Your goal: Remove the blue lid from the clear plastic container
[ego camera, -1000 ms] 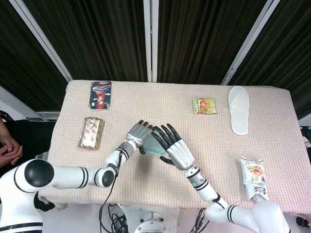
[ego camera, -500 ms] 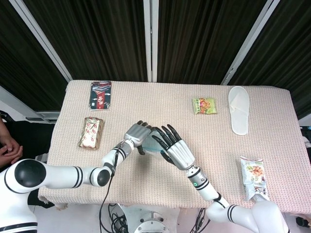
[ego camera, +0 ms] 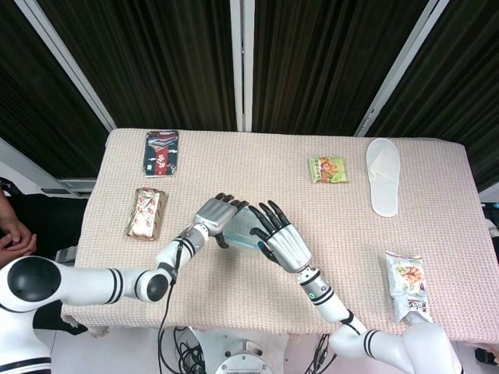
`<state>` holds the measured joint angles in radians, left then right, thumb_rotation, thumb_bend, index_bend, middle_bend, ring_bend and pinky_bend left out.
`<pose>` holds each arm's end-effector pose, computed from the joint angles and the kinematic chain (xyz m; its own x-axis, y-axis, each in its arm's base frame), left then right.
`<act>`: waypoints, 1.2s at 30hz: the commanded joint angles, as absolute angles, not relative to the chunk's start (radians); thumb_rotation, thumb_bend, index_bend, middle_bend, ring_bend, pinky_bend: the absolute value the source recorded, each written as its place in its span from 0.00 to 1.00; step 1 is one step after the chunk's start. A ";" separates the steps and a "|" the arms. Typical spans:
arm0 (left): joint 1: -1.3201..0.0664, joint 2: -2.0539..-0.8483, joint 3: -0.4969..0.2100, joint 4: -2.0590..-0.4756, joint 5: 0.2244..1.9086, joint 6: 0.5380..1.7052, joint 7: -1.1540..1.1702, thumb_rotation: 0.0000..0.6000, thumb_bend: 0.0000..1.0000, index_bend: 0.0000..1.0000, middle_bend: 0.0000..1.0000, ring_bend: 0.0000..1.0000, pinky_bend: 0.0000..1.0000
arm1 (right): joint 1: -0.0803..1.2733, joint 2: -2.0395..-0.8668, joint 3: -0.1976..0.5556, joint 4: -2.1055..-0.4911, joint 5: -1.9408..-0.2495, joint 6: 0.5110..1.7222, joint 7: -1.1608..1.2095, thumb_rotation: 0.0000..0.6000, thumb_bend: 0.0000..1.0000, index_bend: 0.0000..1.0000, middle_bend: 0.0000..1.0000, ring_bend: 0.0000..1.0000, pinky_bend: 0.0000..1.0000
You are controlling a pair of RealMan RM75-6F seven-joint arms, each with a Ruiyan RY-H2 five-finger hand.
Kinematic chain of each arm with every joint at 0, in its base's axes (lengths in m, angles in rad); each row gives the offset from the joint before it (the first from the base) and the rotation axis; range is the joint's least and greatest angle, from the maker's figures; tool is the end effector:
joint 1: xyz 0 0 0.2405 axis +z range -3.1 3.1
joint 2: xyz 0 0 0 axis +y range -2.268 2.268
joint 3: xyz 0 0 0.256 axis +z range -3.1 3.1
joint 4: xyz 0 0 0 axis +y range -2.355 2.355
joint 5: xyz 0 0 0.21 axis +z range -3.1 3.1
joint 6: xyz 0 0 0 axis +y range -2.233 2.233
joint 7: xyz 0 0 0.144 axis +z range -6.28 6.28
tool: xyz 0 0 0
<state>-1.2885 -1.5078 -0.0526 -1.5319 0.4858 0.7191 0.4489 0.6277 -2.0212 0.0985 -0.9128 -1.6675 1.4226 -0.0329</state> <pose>-0.0450 0.3734 -0.0488 0.5484 0.5049 0.6666 0.8228 -0.4681 -0.3223 -0.1256 -0.2887 -0.0867 0.2389 0.0882 0.9670 -0.7619 -0.6004 0.2430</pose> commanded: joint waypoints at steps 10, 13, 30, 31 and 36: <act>-1.274 -1.493 -0.049 -1.554 0.498 0.749 0.452 1.00 0.00 0.03 0.02 0.00 0.03 | 0.632 -2.027 0.114 -0.915 -1.659 1.431 -0.026 1.00 0.33 0.60 0.14 0.00 0.00; -1.269 -1.488 -0.047 -1.557 0.499 0.764 0.458 1.00 0.00 0.03 0.01 0.00 0.02 | 0.632 -2.029 0.119 -0.913 -1.656 1.436 -0.022 1.00 0.33 0.64 0.17 0.00 0.00; -1.164 -1.362 -0.052 -1.636 0.544 0.900 0.446 1.00 0.00 0.03 0.02 0.00 0.02 | 0.658 -1.978 0.234 -0.931 -1.638 1.554 -0.003 1.00 0.33 0.69 0.20 0.00 0.00; -1.154 -1.351 -0.051 -1.641 0.552 0.908 0.442 1.00 0.00 0.03 0.02 0.00 0.02 | 0.657 -1.968 0.241 -0.934 -1.633 1.555 -0.005 1.00 0.33 0.69 0.20 0.00 0.00; -1.080 -1.282 -0.038 -1.679 0.610 0.975 0.416 1.00 0.00 0.03 0.02 0.00 0.02 | 0.640 -1.904 0.271 -0.923 -1.571 1.518 -0.020 1.00 0.31 0.68 0.19 0.00 0.00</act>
<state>-1.1068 -1.3063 -0.0437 -1.6624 0.5871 0.9507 0.4309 0.6471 -1.9202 0.2596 -0.9288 -1.5917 1.5337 -0.0155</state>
